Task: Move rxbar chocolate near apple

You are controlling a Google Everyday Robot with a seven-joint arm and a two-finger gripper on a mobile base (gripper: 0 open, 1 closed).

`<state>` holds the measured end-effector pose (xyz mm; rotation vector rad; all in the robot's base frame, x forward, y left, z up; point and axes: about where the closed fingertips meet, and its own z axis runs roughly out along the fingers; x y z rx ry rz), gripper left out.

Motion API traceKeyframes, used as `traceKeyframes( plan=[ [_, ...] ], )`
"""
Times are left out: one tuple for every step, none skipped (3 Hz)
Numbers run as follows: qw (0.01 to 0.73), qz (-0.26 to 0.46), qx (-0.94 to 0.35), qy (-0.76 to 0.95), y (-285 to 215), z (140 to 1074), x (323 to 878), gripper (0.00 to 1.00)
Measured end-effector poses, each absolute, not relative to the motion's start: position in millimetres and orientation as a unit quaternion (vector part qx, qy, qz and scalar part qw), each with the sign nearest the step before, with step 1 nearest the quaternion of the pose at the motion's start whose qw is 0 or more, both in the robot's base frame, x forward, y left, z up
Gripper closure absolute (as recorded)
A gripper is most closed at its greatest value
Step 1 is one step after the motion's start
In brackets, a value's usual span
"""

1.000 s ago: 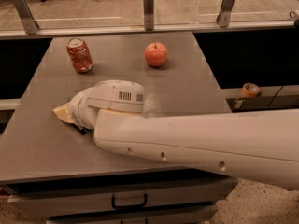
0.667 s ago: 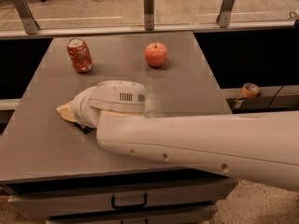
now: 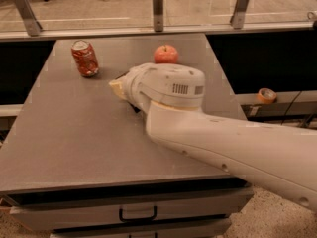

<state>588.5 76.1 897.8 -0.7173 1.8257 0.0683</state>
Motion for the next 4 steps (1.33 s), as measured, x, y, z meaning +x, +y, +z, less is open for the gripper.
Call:
traceKeyframes(
  plan=[
    [0.566, -0.02, -0.258, 0.783, 6, 902, 602, 1.0],
    [0.569, -0.023, -0.254, 0.782, 2, 904, 602, 1.0],
    [0.565, -0.027, -0.247, 0.787, 2, 901, 602, 1.0],
    [0.563, -0.037, -0.235, 0.792, -19, 895, 621, 1.0]
  ],
)
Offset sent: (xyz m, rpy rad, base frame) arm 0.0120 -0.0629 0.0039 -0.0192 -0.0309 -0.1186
